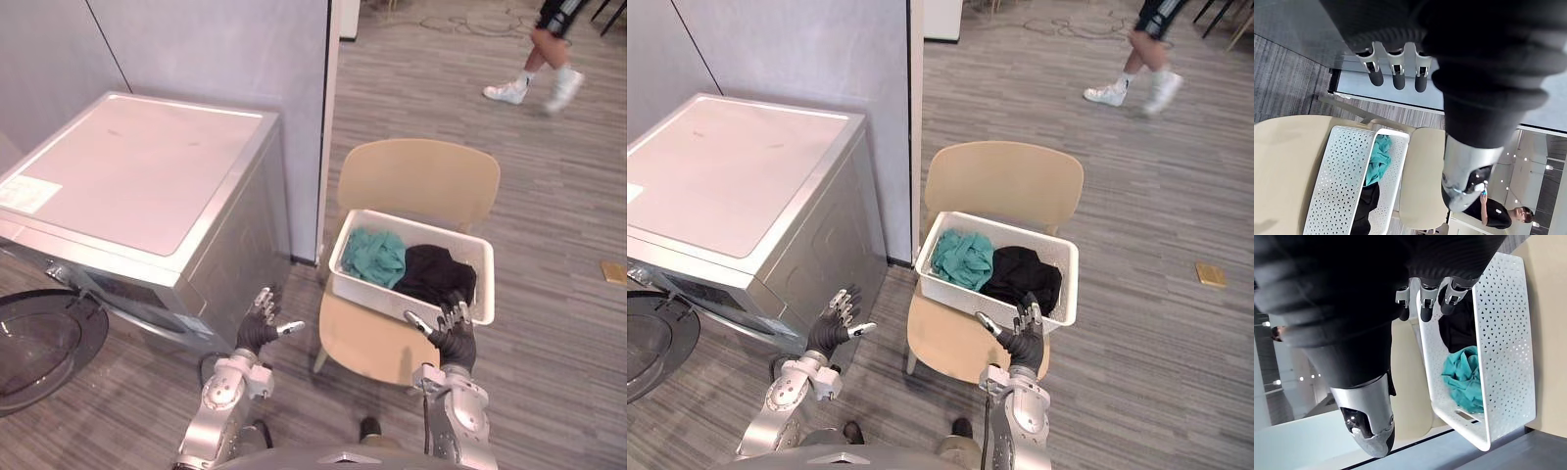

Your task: Pick up the laundry basket with both hands and put the clothes into the washing machine.

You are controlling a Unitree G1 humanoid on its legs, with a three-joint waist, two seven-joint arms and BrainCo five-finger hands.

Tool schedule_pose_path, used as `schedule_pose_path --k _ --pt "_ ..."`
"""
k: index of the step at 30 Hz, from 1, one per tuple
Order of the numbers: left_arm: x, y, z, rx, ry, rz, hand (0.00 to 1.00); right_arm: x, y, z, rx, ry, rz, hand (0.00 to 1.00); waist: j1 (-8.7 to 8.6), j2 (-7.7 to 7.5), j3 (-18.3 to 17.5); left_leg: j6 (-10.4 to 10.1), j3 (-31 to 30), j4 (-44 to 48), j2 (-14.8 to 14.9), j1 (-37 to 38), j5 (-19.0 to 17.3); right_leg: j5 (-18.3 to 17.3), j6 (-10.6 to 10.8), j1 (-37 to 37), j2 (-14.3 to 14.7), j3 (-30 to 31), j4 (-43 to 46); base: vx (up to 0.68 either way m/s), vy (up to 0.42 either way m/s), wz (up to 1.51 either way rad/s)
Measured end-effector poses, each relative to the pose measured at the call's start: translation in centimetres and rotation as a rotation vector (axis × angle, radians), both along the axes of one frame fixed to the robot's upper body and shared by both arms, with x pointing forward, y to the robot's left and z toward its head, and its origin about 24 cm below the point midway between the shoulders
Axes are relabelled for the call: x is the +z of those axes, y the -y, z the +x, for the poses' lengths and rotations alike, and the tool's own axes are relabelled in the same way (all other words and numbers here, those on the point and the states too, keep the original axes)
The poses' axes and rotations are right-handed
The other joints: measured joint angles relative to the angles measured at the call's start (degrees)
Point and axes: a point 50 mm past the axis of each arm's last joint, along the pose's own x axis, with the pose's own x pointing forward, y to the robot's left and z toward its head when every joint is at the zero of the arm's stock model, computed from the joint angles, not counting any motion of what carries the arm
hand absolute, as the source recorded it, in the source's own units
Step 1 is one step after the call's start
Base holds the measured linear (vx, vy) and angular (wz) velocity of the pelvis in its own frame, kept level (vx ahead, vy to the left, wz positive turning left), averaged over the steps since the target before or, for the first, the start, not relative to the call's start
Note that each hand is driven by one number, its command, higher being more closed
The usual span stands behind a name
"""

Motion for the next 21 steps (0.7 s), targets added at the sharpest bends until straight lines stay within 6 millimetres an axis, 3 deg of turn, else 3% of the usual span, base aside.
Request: schedule_pose_path --k 5,9,13,14,15,16,17,18,19,20,21 --pt "0.6 0.1 1.2 -0.002 0.036 0.016 0.00 -1.0 0.0 0.7 -0.009 -0.022 0.058 0.00 -1.15 -1.29 0.89 -0.22 2.13 1.76 0.79 -2.88 -0.17 1.54 0.57 -3.02 0.18 0.54 -0.07 0.03 -0.006 -0.13" --pt "0.7 -0.9 3.4 0.032 0.049 0.069 0.00 0.7 -0.3 3.3 0.001 0.080 0.087 0.00 -2.12 -1.58 3.27 -0.62 8.11 14.26 7.34 -6.74 -7.32 2.38 0.47 -8.03 3.27 5.29 3.80 -0.02 0.033 -0.89" --pt "1.8 -1.3 5.1 0.012 0.100 0.116 0.00 2.1 -0.3 4.0 -0.003 0.150 0.074 0.00 -3.05 -1.96 5.65 -0.04 10.32 19.63 10.93 -8.13 -9.63 2.87 0.85 -10.21 4.83 8.54 5.88 -0.09 0.023 -0.48" --pt "1.9 -1.7 5.3 0.021 0.108 0.132 0.00 2.4 -0.3 4.0 0.004 0.162 0.067 0.00 -3.16 -1.66 6.10 0.14 11.31 20.02 12.33 -7.69 -9.66 1.33 -0.72 -10.65 4.89 7.94 7.56 -0.04 0.011 -0.19" --pt "1.9 -1.9 5.4 0.032 0.107 0.141 0.00 2.5 -0.3 4.0 0.008 0.164 0.061 0.00 -3.01 -1.71 6.14 0.13 11.55 20.37 12.79 -7.41 -9.65 -0.38 -2.85 -11.02 4.26 6.55 9.61 0.00 0.023 -0.28" --pt "1.4 -2.6 5.3 0.056 0.089 0.163 0.00 3.0 -0.6 4.1 0.025 0.184 0.049 0.00 -2.79 -1.55 6.23 0.10 12.41 22.49 15.29 -6.93 -9.65 -3.60 -3.26 -11.16 0.72 2.53 15.74 0.02 0.003 -0.27" --pt "1.3 -2.8 5.2 0.064 0.084 0.166 0.00 3.4 -0.8 4.1 0.035 0.198 0.046 0.00 -2.59 -1.55 6.23 0.00 12.89 23.10 16.32 -6.77 -9.63 -4.52 -3.30 -11.13 -0.62 1.07 17.20 0.00 -0.053 -0.29" --pt "1.2 -3.0 5.1 0.067 0.079 0.171 0.00 3.7 -0.9 4.2 0.045 0.213 0.041 0.00 -2.19 -1.60 6.20 -0.33 13.23 23.70 17.40 -6.60 -9.52 -5.20 -2.97 -10.94 -1.80 -0.53 18.17 -0.03 -0.186 -0.42" --pt "0.8 -3.2 4.7 0.073 0.063 0.179 0.00 4.5 -1.3 4.4 0.068 0.238 0.012 0.00 -1.15 -2.29 5.84 -2.33 14.39 24.11 19.08 -5.56 -9.35 -5.52 -1.66 -9.76 -3.34 -3.19 18.39 -0.02 -0.303 -0.63" --pt "0.2 -3.6 4.2 0.083 0.037 0.185 0.00 4.8 -1.9 4.6 0.098 0.252 0.000 0.00 -0.82 -2.52 5.77 -4.28 14.61 24.66 21.29 -4.52 -8.77 -6.07 4.57 -8.31 -2.24 -2.78 17.07 -0.02 -0.340 -0.67" --pt "-0.3 -3.5 3.9 0.087 0.013 0.178 0.00 5.1 -2.1 4.9 0.114 0.262 -0.014 0.00 -0.99 -1.34 6.33 -5.16 14.56 24.13 23.34 -3.52 -7.93 -6.17 3.16 -7.95 -0.20 -3.10 17.75 0.00 -0.298 -0.50"
